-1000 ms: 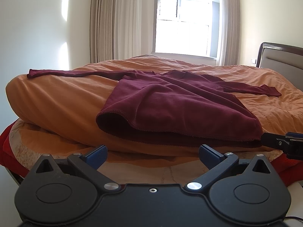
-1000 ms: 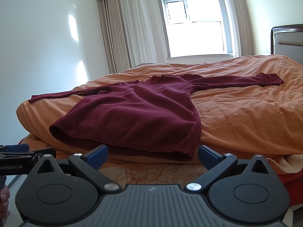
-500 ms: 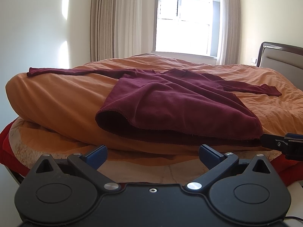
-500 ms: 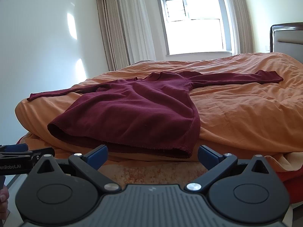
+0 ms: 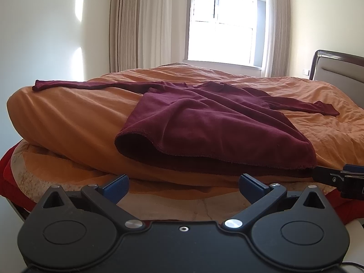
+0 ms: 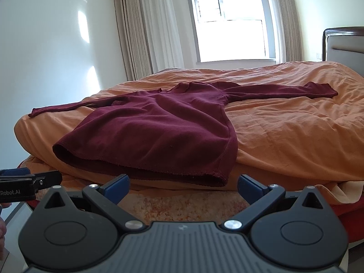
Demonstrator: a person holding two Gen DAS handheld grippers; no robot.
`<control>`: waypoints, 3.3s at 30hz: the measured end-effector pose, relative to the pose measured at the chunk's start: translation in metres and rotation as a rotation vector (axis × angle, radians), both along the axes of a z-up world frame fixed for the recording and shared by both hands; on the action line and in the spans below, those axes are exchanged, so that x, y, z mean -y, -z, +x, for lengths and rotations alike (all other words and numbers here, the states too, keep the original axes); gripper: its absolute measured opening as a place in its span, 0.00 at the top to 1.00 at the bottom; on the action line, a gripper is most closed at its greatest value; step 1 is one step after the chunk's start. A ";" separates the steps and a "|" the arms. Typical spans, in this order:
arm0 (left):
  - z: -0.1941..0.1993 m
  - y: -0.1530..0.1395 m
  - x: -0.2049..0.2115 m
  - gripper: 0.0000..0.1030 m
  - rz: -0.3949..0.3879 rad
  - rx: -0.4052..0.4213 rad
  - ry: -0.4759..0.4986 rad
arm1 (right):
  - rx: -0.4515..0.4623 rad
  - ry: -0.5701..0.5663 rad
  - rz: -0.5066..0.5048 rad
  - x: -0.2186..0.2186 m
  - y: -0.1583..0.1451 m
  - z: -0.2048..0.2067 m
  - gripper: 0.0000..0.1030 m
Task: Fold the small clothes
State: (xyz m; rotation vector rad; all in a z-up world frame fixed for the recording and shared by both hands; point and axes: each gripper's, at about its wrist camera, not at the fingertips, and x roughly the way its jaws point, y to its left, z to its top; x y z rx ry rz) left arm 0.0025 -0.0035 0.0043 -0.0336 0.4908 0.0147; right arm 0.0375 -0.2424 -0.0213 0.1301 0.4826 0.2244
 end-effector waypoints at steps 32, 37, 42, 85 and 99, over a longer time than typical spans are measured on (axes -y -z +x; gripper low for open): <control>0.181 -0.074 0.039 0.00 0.020 -0.034 0.011 | 0.058 0.251 0.105 0.130 -0.026 0.151 0.00; 0.223 -0.070 0.053 0.00 0.012 -0.064 -0.006 | 0.086 0.259 0.037 0.154 -0.025 0.178 0.00; 0.258 -0.059 0.069 0.00 0.009 -0.100 -0.003 | 0.009 0.272 0.012 0.175 -0.018 0.213 0.00; 0.303 -0.006 0.099 0.00 -0.011 -0.107 0.016 | -0.101 0.847 0.182 0.402 -0.003 0.351 0.94; 0.287 -0.032 0.074 0.00 -0.070 -0.097 -0.001 | 0.124 0.662 0.059 0.323 -0.101 0.326 0.94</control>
